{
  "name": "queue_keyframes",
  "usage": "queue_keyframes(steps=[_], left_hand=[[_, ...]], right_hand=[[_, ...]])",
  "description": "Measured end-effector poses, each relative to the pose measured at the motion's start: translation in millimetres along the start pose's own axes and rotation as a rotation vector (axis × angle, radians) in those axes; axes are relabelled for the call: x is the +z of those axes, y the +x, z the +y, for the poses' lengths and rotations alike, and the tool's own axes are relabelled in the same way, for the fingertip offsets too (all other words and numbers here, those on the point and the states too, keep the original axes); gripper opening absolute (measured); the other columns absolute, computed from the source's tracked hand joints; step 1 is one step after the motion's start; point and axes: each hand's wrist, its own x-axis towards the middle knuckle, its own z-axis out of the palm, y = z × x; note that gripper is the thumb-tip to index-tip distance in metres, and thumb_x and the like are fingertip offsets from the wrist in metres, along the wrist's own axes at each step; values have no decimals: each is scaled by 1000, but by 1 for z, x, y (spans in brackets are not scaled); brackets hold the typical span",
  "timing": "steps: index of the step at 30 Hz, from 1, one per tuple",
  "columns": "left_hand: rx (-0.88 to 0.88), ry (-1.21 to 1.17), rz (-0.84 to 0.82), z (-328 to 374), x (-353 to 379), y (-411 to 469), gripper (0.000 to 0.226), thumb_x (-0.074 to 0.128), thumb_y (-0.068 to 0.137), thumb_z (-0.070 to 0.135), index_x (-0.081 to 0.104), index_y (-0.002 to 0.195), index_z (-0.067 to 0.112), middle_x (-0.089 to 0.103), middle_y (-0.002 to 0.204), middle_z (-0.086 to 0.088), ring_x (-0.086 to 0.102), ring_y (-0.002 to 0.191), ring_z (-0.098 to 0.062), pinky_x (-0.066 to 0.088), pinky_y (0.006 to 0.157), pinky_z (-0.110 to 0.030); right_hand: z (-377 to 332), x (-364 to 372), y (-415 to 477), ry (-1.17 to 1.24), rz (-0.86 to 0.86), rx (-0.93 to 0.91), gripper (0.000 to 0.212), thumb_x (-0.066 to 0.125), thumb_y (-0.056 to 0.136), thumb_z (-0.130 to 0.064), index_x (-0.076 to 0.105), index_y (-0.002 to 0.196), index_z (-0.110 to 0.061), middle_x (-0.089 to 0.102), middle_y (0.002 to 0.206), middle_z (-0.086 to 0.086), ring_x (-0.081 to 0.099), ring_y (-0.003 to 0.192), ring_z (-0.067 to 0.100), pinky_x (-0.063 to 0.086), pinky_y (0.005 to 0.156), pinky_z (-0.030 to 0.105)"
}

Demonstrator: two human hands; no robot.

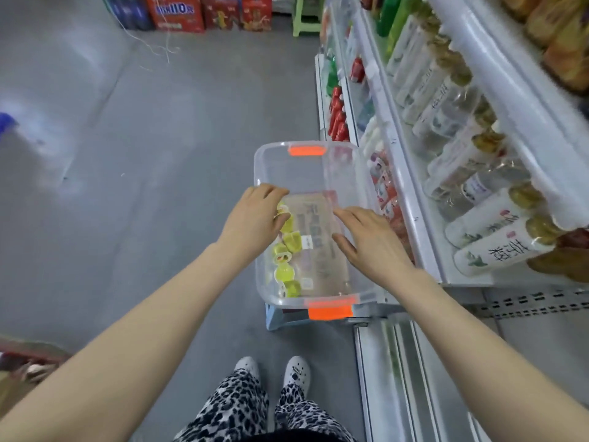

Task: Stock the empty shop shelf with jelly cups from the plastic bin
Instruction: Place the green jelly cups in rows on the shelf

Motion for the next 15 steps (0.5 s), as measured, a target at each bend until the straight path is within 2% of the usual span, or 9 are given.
queue_keyframes(steps=[8,12,15], left_hand=[[4,-76,-93,-21,37,50,45,60,93,23,52,135,10,54,129,-10,48,118,-33,37,101,-38],[-94,-91,-121,-16,56,56,50,60,93,21,46,139,10,49,133,-11,46,117,-33,38,98,-37],[-241,-86,-170,-5,80,58,52,60,93,23,42,140,10,44,136,-11,44,118,-34,37,97,-38]], right_hand=[[34,28,52,9,-115,75,46,59,94,-25,52,136,-9,61,122,14,56,111,35,47,93,46],[56,40,89,14,-188,69,43,59,93,-22,54,134,-10,60,125,13,55,111,35,44,94,44],[75,58,120,38,-229,8,39,56,95,-24,56,133,-14,61,125,10,56,111,34,44,93,42]])
